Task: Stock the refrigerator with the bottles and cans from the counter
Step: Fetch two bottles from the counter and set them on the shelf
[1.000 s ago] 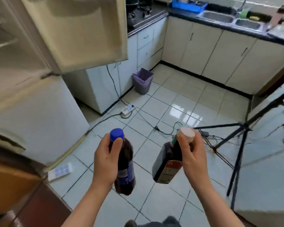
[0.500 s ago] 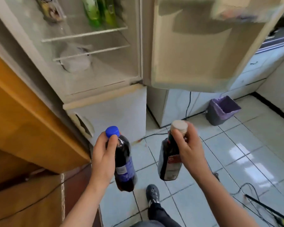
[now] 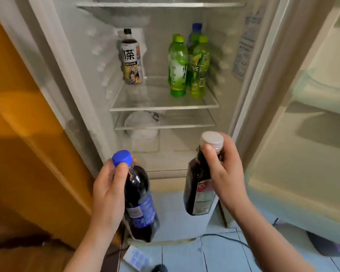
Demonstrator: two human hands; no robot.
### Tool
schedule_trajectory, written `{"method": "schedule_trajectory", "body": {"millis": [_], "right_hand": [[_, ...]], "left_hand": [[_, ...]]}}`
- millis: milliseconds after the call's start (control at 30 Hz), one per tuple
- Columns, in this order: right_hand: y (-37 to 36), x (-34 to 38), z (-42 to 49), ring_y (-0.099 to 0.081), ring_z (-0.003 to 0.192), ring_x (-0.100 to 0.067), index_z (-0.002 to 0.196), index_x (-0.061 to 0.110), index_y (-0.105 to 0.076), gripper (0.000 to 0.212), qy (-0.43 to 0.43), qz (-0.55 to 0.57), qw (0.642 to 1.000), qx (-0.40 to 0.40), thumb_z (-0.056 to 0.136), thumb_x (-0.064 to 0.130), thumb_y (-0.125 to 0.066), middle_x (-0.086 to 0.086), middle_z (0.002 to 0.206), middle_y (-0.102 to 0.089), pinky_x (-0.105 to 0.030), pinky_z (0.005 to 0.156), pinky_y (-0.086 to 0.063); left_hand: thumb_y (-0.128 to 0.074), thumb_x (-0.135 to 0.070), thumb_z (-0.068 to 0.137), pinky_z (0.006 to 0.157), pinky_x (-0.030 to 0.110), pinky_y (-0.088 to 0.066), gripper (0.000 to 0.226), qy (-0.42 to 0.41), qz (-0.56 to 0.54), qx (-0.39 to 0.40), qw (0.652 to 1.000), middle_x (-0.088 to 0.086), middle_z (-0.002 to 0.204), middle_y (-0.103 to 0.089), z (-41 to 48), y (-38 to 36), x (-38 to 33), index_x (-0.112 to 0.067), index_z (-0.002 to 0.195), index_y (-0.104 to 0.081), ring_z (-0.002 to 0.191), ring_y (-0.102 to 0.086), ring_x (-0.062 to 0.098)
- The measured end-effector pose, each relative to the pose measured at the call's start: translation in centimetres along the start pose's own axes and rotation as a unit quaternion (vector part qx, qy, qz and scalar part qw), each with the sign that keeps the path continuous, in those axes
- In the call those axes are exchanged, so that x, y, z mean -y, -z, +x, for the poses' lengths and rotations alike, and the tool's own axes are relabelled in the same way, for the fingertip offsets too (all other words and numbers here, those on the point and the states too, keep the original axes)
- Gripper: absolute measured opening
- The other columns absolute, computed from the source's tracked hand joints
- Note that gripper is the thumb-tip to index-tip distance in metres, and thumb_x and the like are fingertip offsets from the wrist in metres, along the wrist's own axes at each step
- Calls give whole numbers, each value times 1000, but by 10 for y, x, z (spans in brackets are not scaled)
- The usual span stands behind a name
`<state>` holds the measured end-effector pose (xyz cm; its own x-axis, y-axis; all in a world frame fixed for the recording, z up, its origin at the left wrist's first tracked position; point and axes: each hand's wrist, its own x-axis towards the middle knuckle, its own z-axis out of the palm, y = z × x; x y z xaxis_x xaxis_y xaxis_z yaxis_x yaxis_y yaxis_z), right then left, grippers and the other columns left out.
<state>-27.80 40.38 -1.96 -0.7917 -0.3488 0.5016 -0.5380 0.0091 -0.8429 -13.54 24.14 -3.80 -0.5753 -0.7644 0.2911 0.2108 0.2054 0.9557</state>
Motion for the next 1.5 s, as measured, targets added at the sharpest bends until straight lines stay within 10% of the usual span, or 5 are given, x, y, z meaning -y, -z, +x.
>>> {"method": "schedule_trajectory", "body": {"millis": [367,600,833,1500], "right_hand": [[-66,0,192,-59,81,8,103,28,-56,24,70,4,988,-136,87,45,-51,30,89,-61,-7,69,-42],[-74,-19,264,-60,83,-1,104,27,-57,23,53,-10,977,-208,88,44,-52,25,88,-61,-32,79,-51],[-71,-48,306,-57,81,9,106,26,-56,20,29,-17,971,-238,91,40,-54,28,85,-61,-4,70,-40],[-79,-101,333,-56,86,5,94,44,-52,15,45,-36,975,-216,81,51,-53,22,89,-63,-10,74,-40]], "left_hand": [[-51,-48,79,82,16,-48,28,-108,-116,71,985,-13,93,-72,219,-68,-32,-30,93,-67,89,-66,2],[-50,-51,81,76,12,-45,27,-152,-90,94,980,-15,88,-71,297,-120,-37,-30,86,-65,84,-64,1],[-52,-32,94,73,7,-44,14,-121,-80,79,986,-12,90,-70,329,-169,-23,-23,96,-64,85,-64,-3],[-42,-35,92,61,22,-37,29,-179,-60,-19,982,-9,62,-50,351,-224,1,-16,70,-48,62,-44,7]]}}
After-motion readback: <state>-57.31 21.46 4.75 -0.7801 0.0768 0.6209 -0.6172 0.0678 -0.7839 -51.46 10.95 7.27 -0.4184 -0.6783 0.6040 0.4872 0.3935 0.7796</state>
